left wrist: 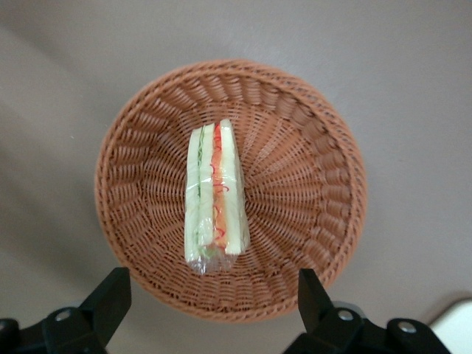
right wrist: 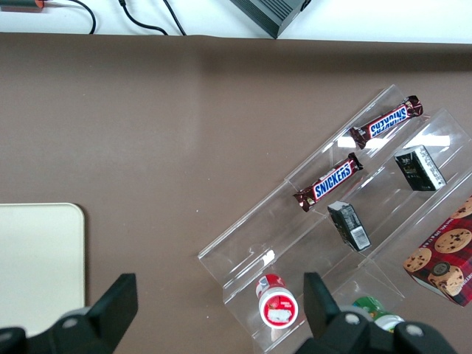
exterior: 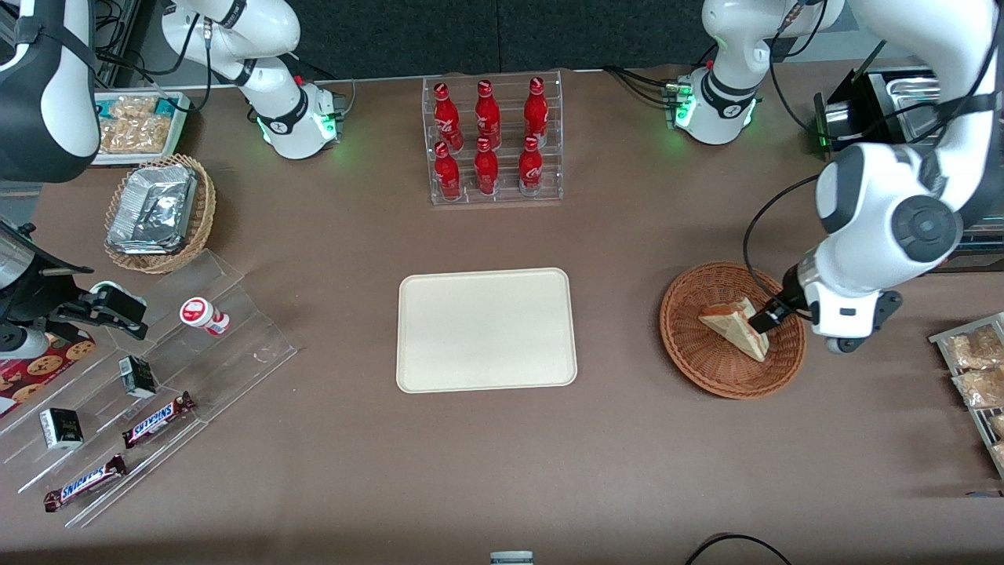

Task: Place sandwich from basket to tray
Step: 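Move the left gripper over the wicker basket and lower onto the sandwich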

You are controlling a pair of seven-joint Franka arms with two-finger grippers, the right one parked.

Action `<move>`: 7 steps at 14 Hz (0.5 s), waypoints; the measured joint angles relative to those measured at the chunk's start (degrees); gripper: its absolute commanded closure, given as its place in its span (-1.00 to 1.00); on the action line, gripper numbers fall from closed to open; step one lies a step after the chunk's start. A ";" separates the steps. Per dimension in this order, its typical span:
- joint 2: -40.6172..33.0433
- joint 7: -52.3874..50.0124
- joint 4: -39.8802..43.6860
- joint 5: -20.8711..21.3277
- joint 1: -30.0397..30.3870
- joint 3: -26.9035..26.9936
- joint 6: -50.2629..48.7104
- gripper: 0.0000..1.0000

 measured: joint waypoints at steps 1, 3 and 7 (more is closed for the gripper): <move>0.54 -0.36 -2.16 0.00 0.01 0.01 2.98 -1.00; 1.48 -0.70 -7.12 0.00 0.06 0.09 10.54 -1.00; 3.57 -1.01 -12.59 0.00 0.28 0.37 19.56 -0.99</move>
